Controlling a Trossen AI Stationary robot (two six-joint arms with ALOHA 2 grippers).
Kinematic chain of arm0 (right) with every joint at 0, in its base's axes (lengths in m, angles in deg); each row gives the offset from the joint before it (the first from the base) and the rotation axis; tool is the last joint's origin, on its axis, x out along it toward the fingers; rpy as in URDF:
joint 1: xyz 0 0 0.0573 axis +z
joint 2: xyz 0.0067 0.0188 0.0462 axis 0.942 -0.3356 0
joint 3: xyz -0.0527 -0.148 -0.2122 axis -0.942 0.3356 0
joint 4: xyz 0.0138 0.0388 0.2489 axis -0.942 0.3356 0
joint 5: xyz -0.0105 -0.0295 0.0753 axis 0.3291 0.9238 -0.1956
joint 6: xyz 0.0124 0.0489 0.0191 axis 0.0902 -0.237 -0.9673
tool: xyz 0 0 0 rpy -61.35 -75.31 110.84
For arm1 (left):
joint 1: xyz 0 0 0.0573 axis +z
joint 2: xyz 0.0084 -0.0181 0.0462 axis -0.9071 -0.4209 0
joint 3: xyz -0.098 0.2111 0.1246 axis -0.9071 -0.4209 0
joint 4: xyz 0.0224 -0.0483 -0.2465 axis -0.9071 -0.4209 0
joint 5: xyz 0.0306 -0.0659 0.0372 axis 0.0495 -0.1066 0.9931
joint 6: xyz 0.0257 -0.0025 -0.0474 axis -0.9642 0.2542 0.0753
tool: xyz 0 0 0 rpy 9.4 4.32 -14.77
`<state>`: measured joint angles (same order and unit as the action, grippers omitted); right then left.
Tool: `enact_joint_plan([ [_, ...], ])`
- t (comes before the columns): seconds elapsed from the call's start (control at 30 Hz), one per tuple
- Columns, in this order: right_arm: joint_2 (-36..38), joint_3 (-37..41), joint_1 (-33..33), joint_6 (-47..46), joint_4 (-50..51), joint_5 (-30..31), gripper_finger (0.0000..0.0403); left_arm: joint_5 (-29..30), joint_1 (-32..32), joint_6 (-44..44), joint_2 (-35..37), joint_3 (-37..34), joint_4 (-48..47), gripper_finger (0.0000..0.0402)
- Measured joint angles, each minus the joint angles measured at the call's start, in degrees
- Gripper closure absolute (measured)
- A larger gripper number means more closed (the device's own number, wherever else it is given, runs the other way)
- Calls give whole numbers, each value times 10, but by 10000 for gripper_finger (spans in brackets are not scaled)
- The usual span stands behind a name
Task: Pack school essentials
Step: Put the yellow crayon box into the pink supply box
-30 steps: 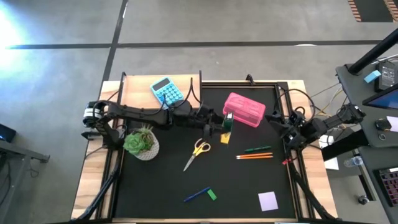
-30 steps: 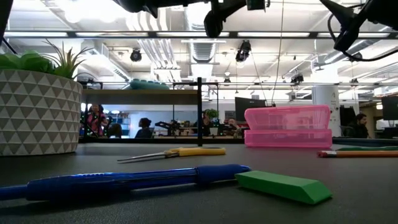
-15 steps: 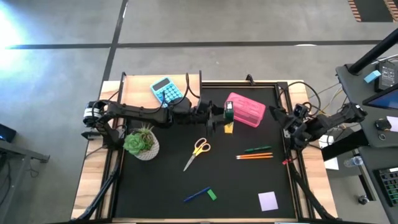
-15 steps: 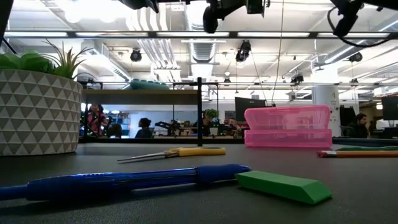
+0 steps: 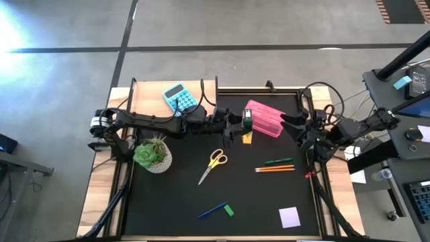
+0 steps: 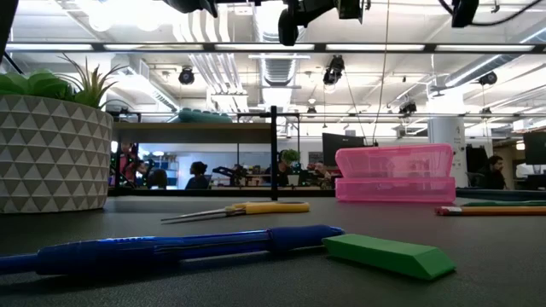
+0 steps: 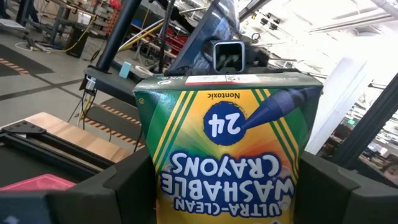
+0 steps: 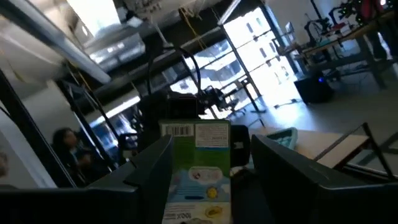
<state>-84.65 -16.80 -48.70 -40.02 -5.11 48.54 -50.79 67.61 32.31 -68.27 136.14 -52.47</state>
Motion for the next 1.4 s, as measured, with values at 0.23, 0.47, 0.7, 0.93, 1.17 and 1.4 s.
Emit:
enact_joint_plan([
  [0.23,-29,-92,0,-102,262,80,197,0,0,0,0,0,-1,127],
  [0.47,-31,-117,-26,-307,520,69,187,0,0,0,0,0,-3,127],
  [0.7,-48,-113,-72,-362,577,23,139,0,0,1,0,-1,-3,127],
  [0.93,-110,-113,-134,-354,576,-83,123,-1,0,2,0,-1,-3,127],
  [1.17,-176,-114,-187,-343,579,-188,145,-3,-6,2,-1,-2,-3,127],
  [1.4,-210,-114,-224,-341,609,-205,151,-4,-7,14,-1,-5,-3,127],
])
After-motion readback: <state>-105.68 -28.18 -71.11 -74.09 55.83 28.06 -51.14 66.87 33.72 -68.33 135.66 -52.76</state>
